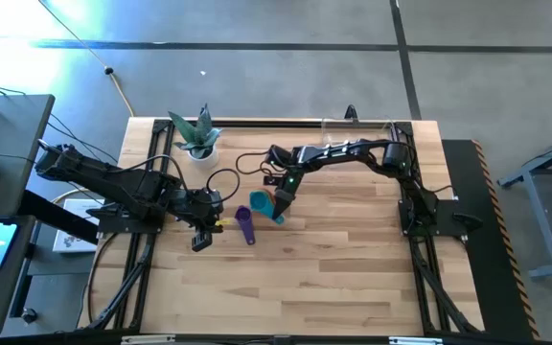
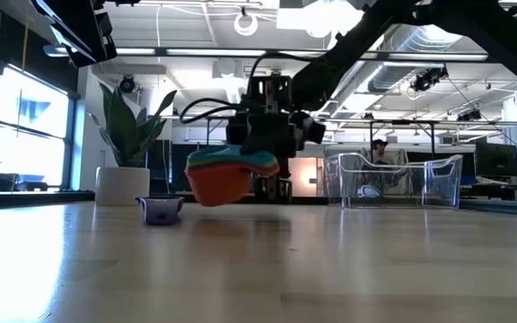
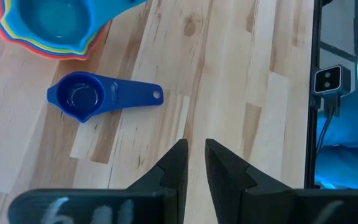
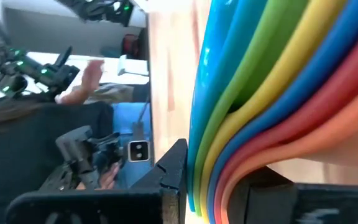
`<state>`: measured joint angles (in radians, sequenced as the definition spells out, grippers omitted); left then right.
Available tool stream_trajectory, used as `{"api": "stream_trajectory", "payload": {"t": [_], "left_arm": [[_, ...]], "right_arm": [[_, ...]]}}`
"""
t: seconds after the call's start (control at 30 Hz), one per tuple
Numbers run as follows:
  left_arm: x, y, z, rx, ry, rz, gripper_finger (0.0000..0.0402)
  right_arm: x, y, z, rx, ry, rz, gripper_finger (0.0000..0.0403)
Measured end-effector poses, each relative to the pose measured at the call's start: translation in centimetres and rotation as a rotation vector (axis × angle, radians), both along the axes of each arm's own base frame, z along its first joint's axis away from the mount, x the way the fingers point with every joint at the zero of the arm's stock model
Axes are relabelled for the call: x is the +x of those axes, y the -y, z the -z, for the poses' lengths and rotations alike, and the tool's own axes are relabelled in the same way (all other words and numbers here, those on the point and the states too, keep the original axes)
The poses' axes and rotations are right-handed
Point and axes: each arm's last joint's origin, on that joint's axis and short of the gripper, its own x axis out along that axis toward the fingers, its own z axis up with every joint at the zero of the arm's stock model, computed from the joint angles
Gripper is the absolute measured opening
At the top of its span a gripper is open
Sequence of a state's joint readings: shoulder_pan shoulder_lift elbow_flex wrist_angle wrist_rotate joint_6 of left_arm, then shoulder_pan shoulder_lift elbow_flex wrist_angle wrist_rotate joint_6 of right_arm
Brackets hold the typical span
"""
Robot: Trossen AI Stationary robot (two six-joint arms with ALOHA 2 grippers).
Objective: Nest measuring cups in basket
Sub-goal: Stack the violet measuring cup into the blue measuring cup
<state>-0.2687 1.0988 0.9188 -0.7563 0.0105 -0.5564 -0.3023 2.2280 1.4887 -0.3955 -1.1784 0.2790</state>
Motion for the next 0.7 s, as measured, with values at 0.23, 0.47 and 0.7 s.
{"api": "stream_trajectory", "payload": {"t": [0.23, 0.47, 0.7], "left_arm": [[0.0, 0.0, 0.0, -0.01, -0.002, -0.013, 0.0046], [0.0, 0.0, 0.0, -0.009, -0.002, -0.012, 0.0046], [0.0, 0.0, 0.0, -0.01, -0.002, -0.013, 0.0046]], "right_arm": [[-0.28, 0.51, 0.2, -0.032, -0.031, 0.027, 0.0047], [-0.45, 0.51, 0.34, -0.056, -0.08, 0.047, 0.0047], [-0.57, 0.52, 0.37, -0.091, -0.108, 0.063, 0.0065]]}}
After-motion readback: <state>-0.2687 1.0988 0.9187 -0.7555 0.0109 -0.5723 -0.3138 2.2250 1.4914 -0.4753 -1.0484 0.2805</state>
